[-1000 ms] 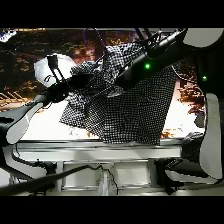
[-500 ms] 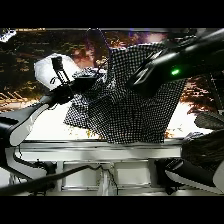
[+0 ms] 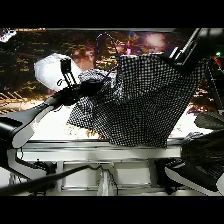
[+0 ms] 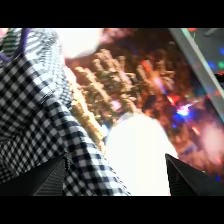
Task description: Fold the clothes and pants, and hang the long-sleeved shirts on hangers.
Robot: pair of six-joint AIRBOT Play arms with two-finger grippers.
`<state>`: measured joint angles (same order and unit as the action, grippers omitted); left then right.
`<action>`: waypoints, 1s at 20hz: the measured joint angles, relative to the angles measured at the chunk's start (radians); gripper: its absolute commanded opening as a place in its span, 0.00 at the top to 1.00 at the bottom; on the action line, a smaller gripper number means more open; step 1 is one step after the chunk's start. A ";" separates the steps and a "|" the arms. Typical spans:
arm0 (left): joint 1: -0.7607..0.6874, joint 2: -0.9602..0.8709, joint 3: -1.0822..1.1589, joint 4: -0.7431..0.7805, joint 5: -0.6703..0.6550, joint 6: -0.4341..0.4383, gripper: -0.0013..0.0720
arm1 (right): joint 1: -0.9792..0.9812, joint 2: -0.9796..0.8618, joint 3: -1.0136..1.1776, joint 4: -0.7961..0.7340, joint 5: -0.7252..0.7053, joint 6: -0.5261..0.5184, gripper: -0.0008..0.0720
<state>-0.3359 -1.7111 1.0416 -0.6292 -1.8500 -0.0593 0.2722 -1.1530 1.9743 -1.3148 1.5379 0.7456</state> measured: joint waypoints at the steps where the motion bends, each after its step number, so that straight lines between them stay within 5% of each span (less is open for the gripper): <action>1: 0.000 0.000 0.000 0.000 0.000 0.000 0.97 | -0.006 -0.002 -0.023 0.010 -0.001 -0.015 0.04; 5: 0.000 0.000 0.000 0.000 0.000 0.000 0.97 | -0.032 -0.023 -0.092 0.019 -0.011 -0.043 0.06; 6: 0.000 0.000 0.000 0.000 -0.001 0.000 0.97 | -0.039 -0.035 -0.100 0.023 -0.014 -0.049 0.18; 7: 0.000 0.000 0.000 0.000 -0.001 0.000 0.97 | -0.046 -0.048 -0.107 0.031 -0.016 -0.050 0.49; 8: 0.000 0.000 0.000 0.000 -0.001 0.000 0.97 | -0.050 -0.061 -0.112 0.037 -0.015 -0.053 0.96; 12: 0.002 -0.001 0.000 -0.007 0.007 -0.004 0.94 | -0.060 -0.091 -0.121 0.048 0.000 -0.067 0.96; 13: 0.003 -0.001 0.000 -0.007 0.005 -0.004 0.74 | -0.060 -0.093 -0.121 0.048 -0.001 -0.064 0.96; 15: 0.004 0.002 0.000 -0.021 -0.006 0.000 0.16 | -0.061 -0.099 -0.124 0.039 -0.003 -0.058 0.96; 16: 0.006 0.002 0.000 -0.043 -0.005 0.000 0.04 | -0.061 -0.099 -0.125 0.045 -0.008 -0.056 0.96; 20: 0.013 0.000 0.000 -0.272 0.080 0.000 0.00 | -0.047 -0.095 -0.124 0.053 -0.015 -0.053 0.96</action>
<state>-0.3225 -1.7107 1.0420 -0.9016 -1.7702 -0.0597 0.2249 -1.2480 1.8500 -1.2617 1.5227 0.6926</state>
